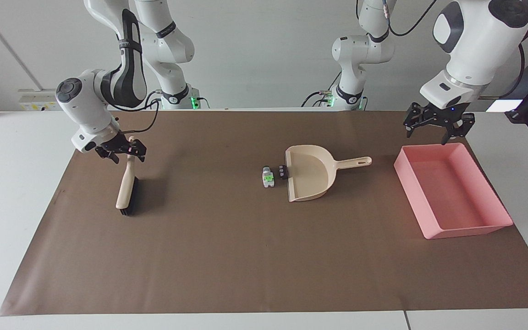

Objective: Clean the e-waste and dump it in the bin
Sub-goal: 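Reach the left gripper to the dustpan handle and grasp it, then grasp the black brush with the right gripper and bring it toward the dustpan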

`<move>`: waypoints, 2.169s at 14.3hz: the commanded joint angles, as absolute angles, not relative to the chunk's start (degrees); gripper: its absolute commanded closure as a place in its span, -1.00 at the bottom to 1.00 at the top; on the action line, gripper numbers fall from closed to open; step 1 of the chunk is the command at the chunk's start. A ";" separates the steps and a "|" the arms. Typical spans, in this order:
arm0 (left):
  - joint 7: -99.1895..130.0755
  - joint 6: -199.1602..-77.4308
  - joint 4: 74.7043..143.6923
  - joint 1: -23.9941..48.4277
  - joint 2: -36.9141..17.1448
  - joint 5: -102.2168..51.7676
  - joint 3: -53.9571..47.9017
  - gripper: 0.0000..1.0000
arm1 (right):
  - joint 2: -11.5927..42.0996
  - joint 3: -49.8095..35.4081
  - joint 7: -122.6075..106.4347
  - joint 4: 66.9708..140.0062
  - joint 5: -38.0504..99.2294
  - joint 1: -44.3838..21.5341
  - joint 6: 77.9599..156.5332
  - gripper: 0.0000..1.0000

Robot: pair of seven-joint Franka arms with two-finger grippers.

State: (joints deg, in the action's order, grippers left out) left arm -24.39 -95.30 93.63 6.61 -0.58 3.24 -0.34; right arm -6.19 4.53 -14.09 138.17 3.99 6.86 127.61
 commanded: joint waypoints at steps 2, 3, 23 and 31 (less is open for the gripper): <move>-40.11 -99.75 98.16 8.69 -0.17 3.08 0.09 -0.87 | -6.94 4.22 -19.23 140.00 5.19 7.56 128.76 -0.87; -45.04 -100.45 98.87 9.05 -0.35 3.08 0.09 -0.87 | -6.94 4.22 -20.55 140.01 5.10 7.65 128.67 -0.84; -48.44 -119.44 127.09 28.20 -1.32 23.55 0.09 -0.72 | -6.68 4.22 -17.84 137.22 1.24 7.03 122.63 1.00; -45.44 -117.78 128.50 29.71 -2.20 25.40 0.09 0.30 | -8.08 3.34 4.61 127.26 0.70 -8.14 104.16 1.00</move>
State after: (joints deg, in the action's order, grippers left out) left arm -46.88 -117.84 127.63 28.95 -2.61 23.94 -0.55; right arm -7.03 3.55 -3.06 127.35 1.72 -2.99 106.37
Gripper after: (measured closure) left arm 0.432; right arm 0.740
